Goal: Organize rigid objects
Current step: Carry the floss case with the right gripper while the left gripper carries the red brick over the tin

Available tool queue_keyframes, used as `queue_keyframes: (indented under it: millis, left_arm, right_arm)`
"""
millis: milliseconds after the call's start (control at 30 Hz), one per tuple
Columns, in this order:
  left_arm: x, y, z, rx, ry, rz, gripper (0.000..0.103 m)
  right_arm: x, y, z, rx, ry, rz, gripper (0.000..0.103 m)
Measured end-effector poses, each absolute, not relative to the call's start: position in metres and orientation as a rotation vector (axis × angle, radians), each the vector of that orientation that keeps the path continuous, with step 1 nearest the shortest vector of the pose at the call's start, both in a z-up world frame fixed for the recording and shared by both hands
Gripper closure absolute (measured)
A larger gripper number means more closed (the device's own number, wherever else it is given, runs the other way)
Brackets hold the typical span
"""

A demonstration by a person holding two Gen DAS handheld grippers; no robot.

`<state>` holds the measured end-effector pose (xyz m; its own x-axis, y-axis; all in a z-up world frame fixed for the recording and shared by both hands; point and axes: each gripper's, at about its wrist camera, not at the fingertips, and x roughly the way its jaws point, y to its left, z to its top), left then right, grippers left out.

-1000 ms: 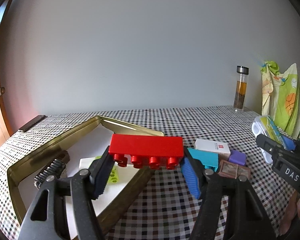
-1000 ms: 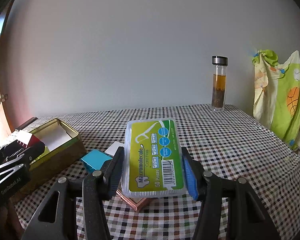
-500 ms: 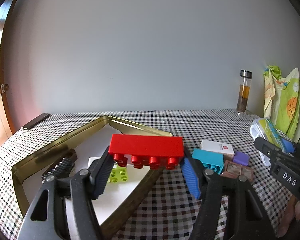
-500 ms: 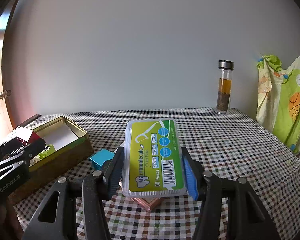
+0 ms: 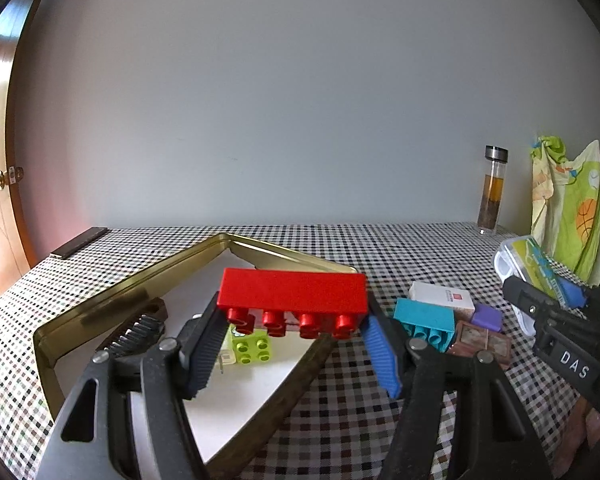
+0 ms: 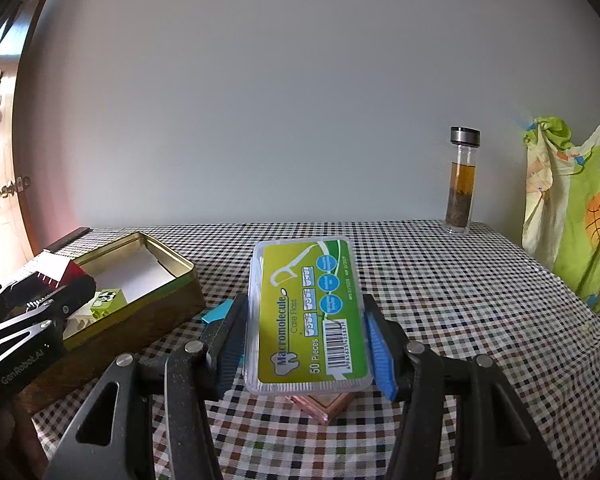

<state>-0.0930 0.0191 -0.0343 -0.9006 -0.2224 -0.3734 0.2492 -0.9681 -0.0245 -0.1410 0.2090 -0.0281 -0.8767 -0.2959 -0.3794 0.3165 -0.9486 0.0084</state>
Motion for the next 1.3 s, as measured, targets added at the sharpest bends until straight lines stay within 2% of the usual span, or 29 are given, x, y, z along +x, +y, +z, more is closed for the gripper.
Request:
queue_keyframes:
  millis: [1300]
  left_arm:
    - [-0.066, -0.010, -0.031, 0.484, 0.142, -2.782, 0.038]
  right_arm:
    - [-0.114, 0.148, -0.028, 0.503, 0.136, -2.593, 0.046]
